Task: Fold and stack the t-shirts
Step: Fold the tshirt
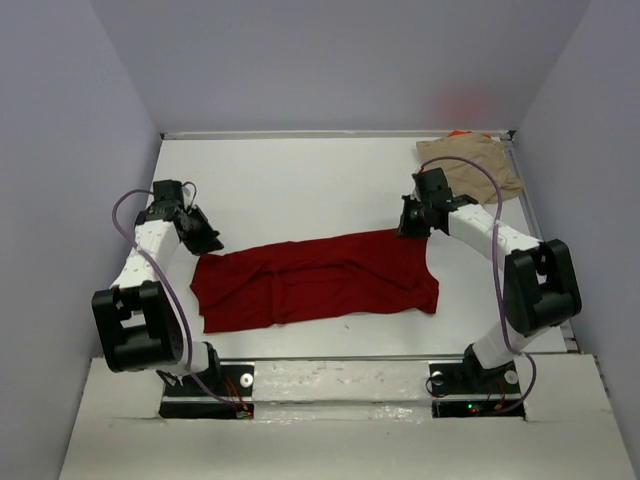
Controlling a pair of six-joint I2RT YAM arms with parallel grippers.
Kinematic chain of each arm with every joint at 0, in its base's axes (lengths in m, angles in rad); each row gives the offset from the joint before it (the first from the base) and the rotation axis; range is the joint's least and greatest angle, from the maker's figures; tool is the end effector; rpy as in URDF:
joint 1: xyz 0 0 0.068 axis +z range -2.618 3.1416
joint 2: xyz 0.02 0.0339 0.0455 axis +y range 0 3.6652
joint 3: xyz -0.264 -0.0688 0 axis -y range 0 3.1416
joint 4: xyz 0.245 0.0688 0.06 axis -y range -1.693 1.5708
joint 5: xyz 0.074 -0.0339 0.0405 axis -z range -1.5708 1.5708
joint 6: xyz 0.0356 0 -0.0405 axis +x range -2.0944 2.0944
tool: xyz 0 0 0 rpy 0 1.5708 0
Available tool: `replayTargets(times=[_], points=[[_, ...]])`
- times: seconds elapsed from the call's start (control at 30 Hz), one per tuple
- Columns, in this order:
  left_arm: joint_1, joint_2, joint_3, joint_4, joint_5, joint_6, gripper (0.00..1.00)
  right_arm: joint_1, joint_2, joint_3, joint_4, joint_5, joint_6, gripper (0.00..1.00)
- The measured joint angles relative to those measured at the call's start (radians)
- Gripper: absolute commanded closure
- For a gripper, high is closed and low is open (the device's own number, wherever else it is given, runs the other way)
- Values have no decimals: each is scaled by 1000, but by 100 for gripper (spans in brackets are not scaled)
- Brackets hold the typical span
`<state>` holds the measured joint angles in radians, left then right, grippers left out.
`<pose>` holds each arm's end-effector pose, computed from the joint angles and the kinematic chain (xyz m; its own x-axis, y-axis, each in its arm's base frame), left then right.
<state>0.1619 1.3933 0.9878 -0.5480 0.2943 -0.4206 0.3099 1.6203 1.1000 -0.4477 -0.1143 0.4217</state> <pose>0.2827 0.0357 0.2437 -0.7393 -0.5167 -0.4318 -0.3182 0.8332 -0.4523 0.3202 0.1068 0.2173 -0.8650 0.1500 -0.4788 -0.0115 0.9481 0.3178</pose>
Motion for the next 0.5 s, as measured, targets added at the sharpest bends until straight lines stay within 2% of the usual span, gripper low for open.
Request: replayTargets(times=[0.5], points=[[-37, 29, -28, 8, -32, -8, 100, -75, 50, 9, 56, -68, -5, 100]])
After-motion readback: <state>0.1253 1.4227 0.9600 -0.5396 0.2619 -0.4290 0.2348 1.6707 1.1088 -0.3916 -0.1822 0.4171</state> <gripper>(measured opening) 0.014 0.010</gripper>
